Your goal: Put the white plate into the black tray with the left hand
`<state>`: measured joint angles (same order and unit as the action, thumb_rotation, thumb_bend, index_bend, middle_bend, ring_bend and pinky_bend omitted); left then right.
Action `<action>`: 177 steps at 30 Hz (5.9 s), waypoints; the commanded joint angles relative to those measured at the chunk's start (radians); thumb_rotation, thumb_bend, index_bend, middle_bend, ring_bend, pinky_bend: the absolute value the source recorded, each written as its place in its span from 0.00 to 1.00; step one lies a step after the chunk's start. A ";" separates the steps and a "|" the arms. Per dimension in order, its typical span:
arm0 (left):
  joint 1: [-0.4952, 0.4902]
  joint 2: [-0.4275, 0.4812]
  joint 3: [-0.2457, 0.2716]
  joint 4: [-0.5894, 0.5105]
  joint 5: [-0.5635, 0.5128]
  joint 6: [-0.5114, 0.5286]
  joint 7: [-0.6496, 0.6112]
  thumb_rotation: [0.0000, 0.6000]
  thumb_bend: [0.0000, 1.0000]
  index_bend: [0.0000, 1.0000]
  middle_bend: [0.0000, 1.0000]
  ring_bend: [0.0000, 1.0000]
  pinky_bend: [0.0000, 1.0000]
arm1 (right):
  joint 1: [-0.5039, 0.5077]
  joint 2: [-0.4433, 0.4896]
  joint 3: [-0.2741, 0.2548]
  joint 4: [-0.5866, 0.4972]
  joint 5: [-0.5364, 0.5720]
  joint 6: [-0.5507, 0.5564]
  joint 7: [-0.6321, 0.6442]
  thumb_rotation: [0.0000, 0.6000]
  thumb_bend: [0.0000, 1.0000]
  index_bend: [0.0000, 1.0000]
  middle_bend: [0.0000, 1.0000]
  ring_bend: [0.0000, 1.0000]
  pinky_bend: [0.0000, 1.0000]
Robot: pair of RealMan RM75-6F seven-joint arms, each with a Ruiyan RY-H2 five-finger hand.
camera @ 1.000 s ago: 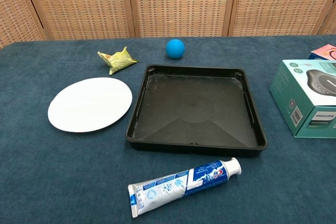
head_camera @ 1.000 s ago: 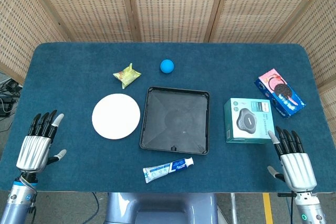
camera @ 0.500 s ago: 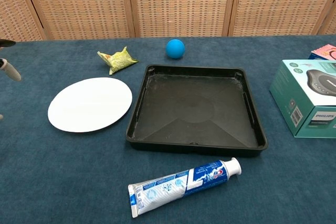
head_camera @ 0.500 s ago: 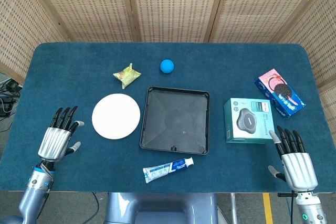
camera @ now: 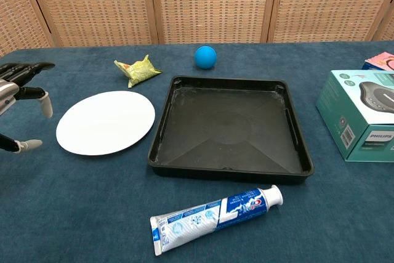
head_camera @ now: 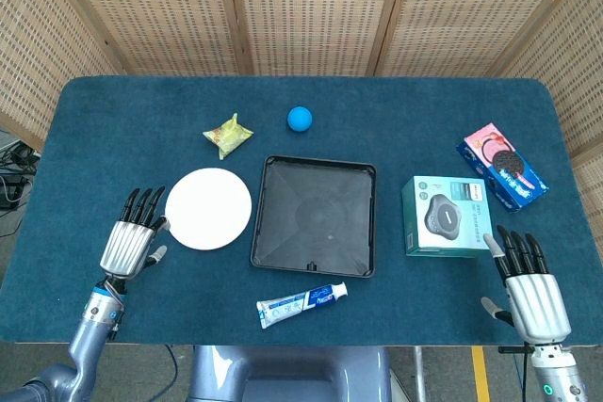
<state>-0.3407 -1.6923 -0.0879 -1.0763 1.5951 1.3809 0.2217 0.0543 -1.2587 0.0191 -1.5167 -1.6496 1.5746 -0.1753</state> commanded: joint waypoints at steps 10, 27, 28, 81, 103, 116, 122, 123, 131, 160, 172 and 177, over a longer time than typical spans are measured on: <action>-0.027 -0.072 0.021 0.119 -0.006 -0.021 -0.026 1.00 0.21 0.49 0.00 0.00 0.00 | 0.000 -0.001 -0.001 -0.001 0.000 -0.001 -0.003 1.00 0.15 0.02 0.00 0.00 0.00; -0.065 -0.125 0.031 0.181 -0.018 -0.058 -0.007 1.00 0.21 0.49 0.00 0.00 0.00 | -0.003 0.004 0.006 0.001 0.011 0.003 0.011 1.00 0.15 0.02 0.00 0.00 0.00; -0.067 -0.129 0.032 0.187 -0.019 -0.060 -0.005 1.00 0.21 0.49 0.00 0.00 0.00 | -0.003 0.004 0.006 0.001 0.011 0.002 0.011 1.00 0.15 0.02 0.00 0.00 0.00; -0.127 -0.196 0.026 0.229 -0.066 -0.102 0.025 1.00 0.51 0.56 0.00 0.00 0.00 | -0.003 0.004 0.004 0.005 0.008 0.003 0.021 1.00 0.15 0.01 0.00 0.00 0.00; -0.141 -0.206 0.024 0.253 0.027 0.085 -0.075 1.00 0.53 0.74 0.00 0.00 0.00 | -0.004 0.005 0.005 0.005 0.006 0.008 0.024 1.00 0.15 0.01 0.00 0.00 0.00; -0.193 -0.206 -0.025 0.271 0.091 0.253 -0.124 1.00 0.53 0.81 0.00 0.00 0.00 | -0.006 0.005 0.009 0.007 0.005 0.017 0.030 1.00 0.15 0.01 0.00 0.00 0.00; -0.228 -0.188 -0.048 0.250 0.095 0.260 -0.113 1.00 0.52 0.82 0.00 0.00 0.00 | -0.007 0.007 0.013 0.010 0.010 0.019 0.035 1.00 0.15 0.01 0.00 0.00 0.00; -0.233 -0.185 -0.050 0.246 0.097 0.261 -0.111 1.00 0.52 0.82 0.00 0.00 0.00 | -0.007 0.007 0.014 0.010 0.012 0.019 0.037 1.00 0.15 0.01 0.00 0.00 0.00; -0.293 -0.191 -0.078 0.225 0.106 0.256 -0.098 1.00 0.52 0.82 0.01 0.00 0.00 | -0.006 0.007 0.024 0.022 0.035 0.012 0.049 1.00 0.15 0.01 0.00 0.00 0.00; -0.583 -0.506 -0.084 0.624 0.081 0.080 -0.272 1.00 0.52 0.80 0.01 0.00 0.00 | 0.002 0.011 0.085 0.099 0.179 -0.048 0.136 1.00 0.15 0.01 0.00 0.00 0.00; -0.597 -0.539 -0.048 0.676 0.063 0.026 -0.285 1.00 0.32 0.65 0.00 0.00 0.00 | 0.004 0.009 0.086 0.103 0.184 -0.052 0.139 1.00 0.15 0.01 0.00 0.00 0.00; -0.589 -0.522 -0.033 0.662 0.058 0.001 -0.262 1.00 0.14 0.37 0.00 0.00 0.00 | 0.004 0.009 0.084 0.100 0.180 -0.050 0.137 1.00 0.15 0.01 0.00 0.00 0.00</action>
<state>-0.9322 -2.2192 -0.1244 -0.4099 1.6549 1.3887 -0.0464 0.0582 -1.2495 0.1035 -1.4164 -1.4698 1.5244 -0.0384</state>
